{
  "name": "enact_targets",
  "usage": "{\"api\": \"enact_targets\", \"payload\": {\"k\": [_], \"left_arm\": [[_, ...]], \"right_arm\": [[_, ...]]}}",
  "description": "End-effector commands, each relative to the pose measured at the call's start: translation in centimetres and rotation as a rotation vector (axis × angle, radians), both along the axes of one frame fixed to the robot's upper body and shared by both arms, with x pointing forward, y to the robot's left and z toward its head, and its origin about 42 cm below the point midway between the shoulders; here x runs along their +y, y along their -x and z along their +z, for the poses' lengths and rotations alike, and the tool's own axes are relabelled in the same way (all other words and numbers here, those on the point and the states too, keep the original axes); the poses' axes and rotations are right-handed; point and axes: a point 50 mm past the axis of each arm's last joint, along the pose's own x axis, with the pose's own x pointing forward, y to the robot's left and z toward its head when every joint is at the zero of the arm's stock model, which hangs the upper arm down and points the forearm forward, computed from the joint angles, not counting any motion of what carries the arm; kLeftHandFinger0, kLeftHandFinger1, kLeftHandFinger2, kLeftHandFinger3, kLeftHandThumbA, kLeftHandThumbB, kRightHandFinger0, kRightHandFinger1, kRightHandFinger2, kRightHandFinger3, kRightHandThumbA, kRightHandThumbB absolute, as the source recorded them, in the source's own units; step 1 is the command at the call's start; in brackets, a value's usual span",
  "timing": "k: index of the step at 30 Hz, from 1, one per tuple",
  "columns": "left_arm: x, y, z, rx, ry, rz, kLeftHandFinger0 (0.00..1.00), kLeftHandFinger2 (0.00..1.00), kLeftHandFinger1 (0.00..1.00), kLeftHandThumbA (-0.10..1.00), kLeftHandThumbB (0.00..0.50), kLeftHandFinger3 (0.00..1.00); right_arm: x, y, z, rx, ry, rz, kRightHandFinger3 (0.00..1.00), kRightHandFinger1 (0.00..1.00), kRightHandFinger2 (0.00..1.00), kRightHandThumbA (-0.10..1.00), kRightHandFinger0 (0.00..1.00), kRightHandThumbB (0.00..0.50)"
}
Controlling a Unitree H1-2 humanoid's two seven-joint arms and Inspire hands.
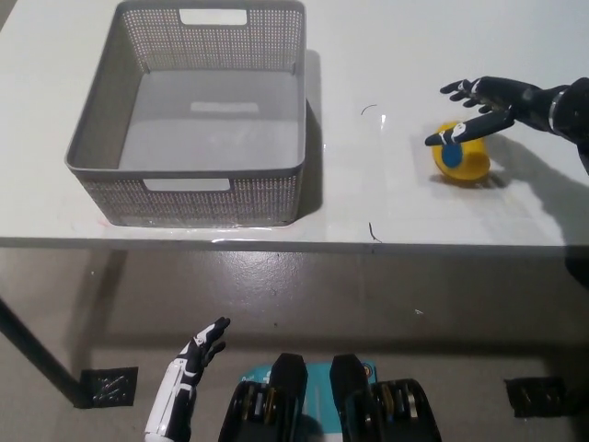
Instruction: Use the right hand to pick up a yellow duck toy and place it into a container on the left hand side
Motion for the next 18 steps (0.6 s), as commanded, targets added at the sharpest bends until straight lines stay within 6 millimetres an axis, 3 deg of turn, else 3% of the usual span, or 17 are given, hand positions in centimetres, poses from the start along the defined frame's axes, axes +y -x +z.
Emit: {"api": "enact_targets", "payload": {"k": [1, 5, 12, 18], "left_arm": [[0.1, -0.2, 0.8, -0.059, 0.014, -0.011, 1.0, 1.0, 1.0, 1.0, 0.5, 1.0], [0.2, -0.3, 0.9, -0.062, 0.014, -0.009, 1.0, 1.0, 1.0, 1.0, 0.5, 1.0], [0.2, -0.3, 0.8, -0.057, 0.019, -0.011, 1.0, 1.0, 1.0, 1.0, 0.5, 1.0], [0.1, -0.3, 0.9, -0.06, 0.016, -0.012, 1.0, 1.0, 1.0, 1.0, 0.5, 1.0]], "right_arm": [[0.6, -0.8, 3.8, -0.065, 0.025, 0.034, 1.0, 1.0, 1.0, 0.94, 1.0, 0.452], [0.7, -0.8, 4.5, -0.08, 0.031, 0.038, 1.0, 1.0, 1.0, 0.92, 1.0, 0.426], [1.1, -0.9, 5.1, -0.081, 0.033, 0.047, 1.0, 1.0, 1.0, 0.93, 1.0, 0.47], [0.6, -1.1, 5.3, -0.075, 0.054, 0.025, 1.0, 1.0, 1.0, 0.91, 1.0, 0.461]]}}
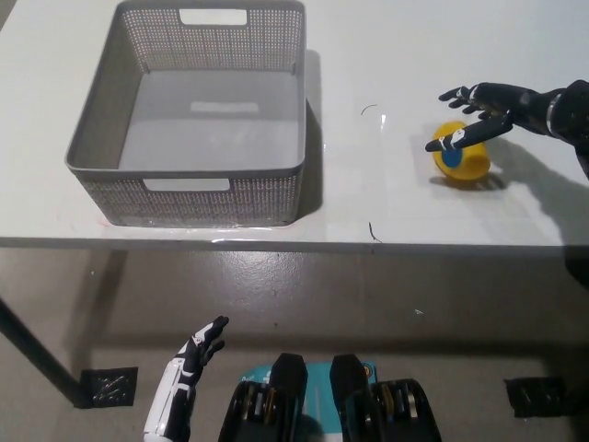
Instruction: Use the right hand to pick up a yellow duck toy and place it into a container on the left hand side
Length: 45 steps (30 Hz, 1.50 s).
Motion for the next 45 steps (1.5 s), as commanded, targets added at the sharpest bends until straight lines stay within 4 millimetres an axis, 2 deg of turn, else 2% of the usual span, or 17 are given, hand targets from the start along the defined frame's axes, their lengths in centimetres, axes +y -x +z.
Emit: {"api": "enact_targets", "payload": {"k": [1, 10, 16, 24, 29, 32, 35, 40, 44, 45], "left_arm": [[0.2, -0.4, 0.9, -0.056, 0.001, -0.015, 1.0, 1.0, 1.0, 1.0, 0.5, 1.0], [0.3, -0.4, 0.8, -0.053, 0.004, -0.015, 1.0, 1.0, 1.0, 1.0, 0.5, 1.0], [0.3, -0.5, 1.0, -0.059, -0.002, -0.019, 1.0, 1.0, 1.0, 1.0, 0.5, 1.0], [0.4, -0.7, 1.2, -0.069, -0.011, -0.022, 1.0, 1.0, 1.0, 1.0, 0.5, 1.0], [0.4, -0.8, 1.4, -0.076, -0.023, -0.019, 1.0, 1.0, 1.0, 1.0, 0.5, 1.0], [0.4, -0.9, 1.6, -0.082, -0.02, -0.021, 1.0, 1.0, 1.0, 1.0, 0.5, 1.0], [0.4, -0.9, 1.6, -0.083, -0.014, -0.019, 1.0, 1.0, 1.0, 1.0, 0.5, 1.0], [0.6, -0.9, 1.8, -0.089, -0.013, -0.012, 1.0, 1.0, 1.0, 1.0, 0.5, 1.0], [0.8, -0.9, 1.8, -0.091, -0.013, -0.008, 1.0, 1.0, 1.0, 1.0, 0.5, 1.0], [0.9, -0.9, 1.8, -0.091, -0.013, -0.008, 1.0, 1.0, 1.0, 1.0, 0.5, 1.0]], "right_arm": [[0.4, -1.1, 5.4, -0.093, 0.027, 0.015, 1.0, 1.0, 1.0, 0.92, 1.0, 0.459], [0.5, -1.3, 5.8, -0.095, 0.055, 0.017, 1.0, 1.0, 1.0, 0.92, 1.0, 0.453], [1.2, -1.5, 5.4, -0.092, 0.06, 0.023, 1.0, 1.0, 1.0, 0.9, 1.0, 0.446], [2.2, -1.5, 4.1, -0.067, 0.081, 0.032, 1.0, 1.0, 1.0, 0.94, 1.0, 0.436], [2.5, -1.5, 3.7, -0.078, 0.117, 0.067, 1.0, 1.0, 1.0, 1.0, 1.0, 0.382], [2.9, -1.5, 3.2, -0.081, 0.124, 0.081, 1.0, 1.0, 1.0, 1.0, 1.0, 0.362], [3.3, -1.5, 3.2, -0.077, 0.12, 0.087, 1.0, 1.0, 1.0, 1.0, 1.0, 0.373], [3.8, -1.5, 3.1, -0.07, 0.106, 0.096, 1.0, 1.0, 1.0, 0.98, 1.0, 0.357], [3.5, -1.5, 2.9, -0.063, 0.1, 0.069, 1.0, 1.0, 1.0, 0.98, 1.0, 0.411], [3.2, -1.5, 2.8, -0.062, 0.104, 0.059, 1.0, 1.0, 1.0, 0.97, 1.0, 0.41]]}}
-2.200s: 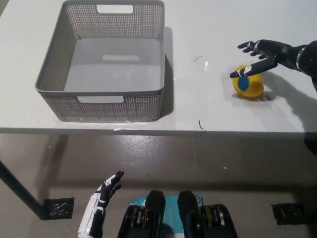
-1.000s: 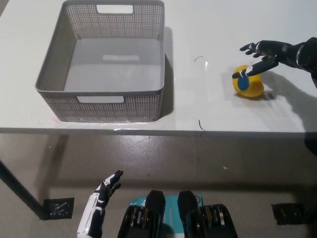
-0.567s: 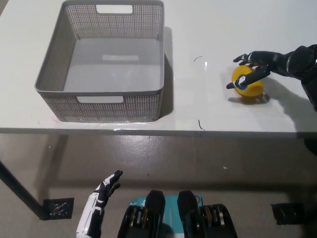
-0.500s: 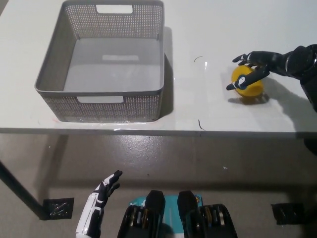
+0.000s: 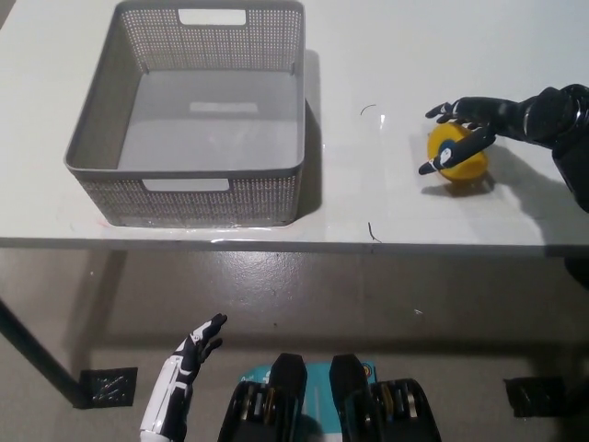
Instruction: Use the right hand to pick up a yellow duck toy and place it into a container on the left hand side
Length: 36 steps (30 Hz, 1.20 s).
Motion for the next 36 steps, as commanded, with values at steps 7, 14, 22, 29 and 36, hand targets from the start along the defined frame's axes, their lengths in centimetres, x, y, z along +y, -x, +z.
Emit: {"api": "enact_targets", "payload": {"k": [7, 14, 22, 29, 36], "left_arm": [[0.6, -0.7, 1.5, -0.079, 0.004, 0.011, 1.0, 1.0, 1.0, 1.0, 0.5, 1.0], [1.0, -0.4, 1.4, -0.077, -0.004, 0.03, 1.0, 1.0, 1.0, 1.0, 0.5, 1.0], [1.3, -0.4, 1.5, -0.078, -0.005, 0.036, 1.0, 1.0, 1.0, 1.0, 0.5, 1.0], [1.4, -0.5, 1.6, -0.083, -0.008, 0.044, 1.0, 1.0, 1.0, 1.0, 0.5, 1.0], [1.3, -0.9, 1.7, -0.09, -0.016, 0.041, 1.0, 1.0, 1.0, 1.0, 0.5, 1.0]], "right_arm": [[0.2, -1.2, 5.1, -0.121, 0.011, 0.016, 1.0, 1.0, 1.0, 0.96, 1.0, 0.358], [-1.7, -1.3, 6.2, -0.145, 0.043, -0.028, 1.0, 1.0, 1.0, 0.98, 1.0, 0.342], [-4.6, -1.2, 6.7, -0.17, 0.078, -0.087, 1.0, 1.0, 1.0, 0.98, 1.0, 0.334], [-5.2, -1.2, 7.0, -0.17, 0.087, -0.106, 1.0, 1.0, 1.0, 0.99, 1.0, 0.338], [-5.3, -1.1, 6.6, -0.165, 0.099, -0.106, 1.0, 1.0, 1.0, 1.0, 1.0, 0.364]]}}
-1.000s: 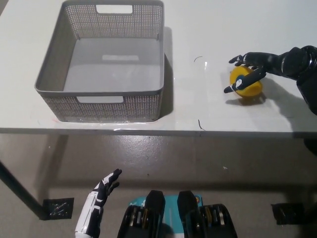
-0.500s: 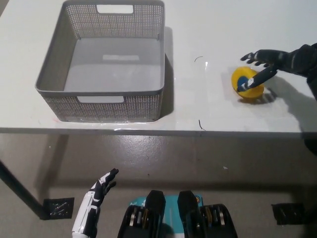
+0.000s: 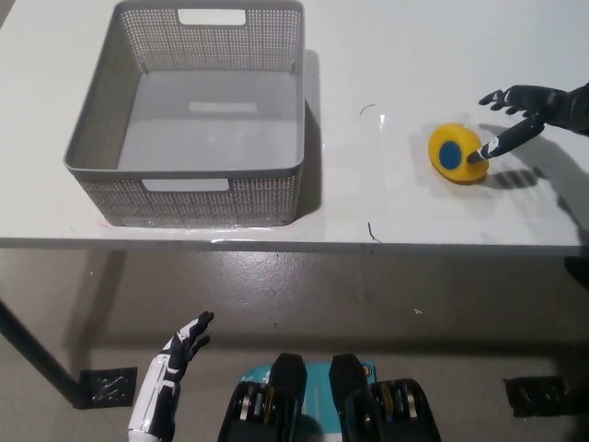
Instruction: Use the right hand to pick up a yellow duck toy and place it into a container on the left hand side
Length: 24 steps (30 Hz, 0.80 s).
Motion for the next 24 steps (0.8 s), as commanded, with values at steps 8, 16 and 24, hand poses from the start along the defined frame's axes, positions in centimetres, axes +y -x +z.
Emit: {"api": "enact_targets", "payload": {"k": [8, 16, 24], "left_arm": [[0.0, -1.2, 1.7, -0.089, -0.02, -0.005, 1.0, 1.0, 1.0, 1.0, 0.5, 1.0], [0.0, -1.3, 1.7, -0.089, -0.019, -0.012, 1.0, 1.0, 1.0, 1.0, 0.5, 1.0], [-0.1, -1.4, 2.0, -0.097, -0.026, -0.017, 1.0, 1.0, 1.0, 1.0, 0.5, 1.0]], "right_arm": [[0.0, -1.1, 5.3, -0.136, -0.029, -0.003, 1.0, 1.0, 1.0, 1.0, 1.0, 0.354], [0.9, -1.2, 5.5, -0.129, -0.114, -0.011, 1.0, 1.0, 1.0, 0.99, 1.0, 0.385], [2.7, -1.2, 3.7, -0.107, -0.102, 0.002, 1.0, 1.0, 1.0, 1.0, 1.0, 0.415]]}}
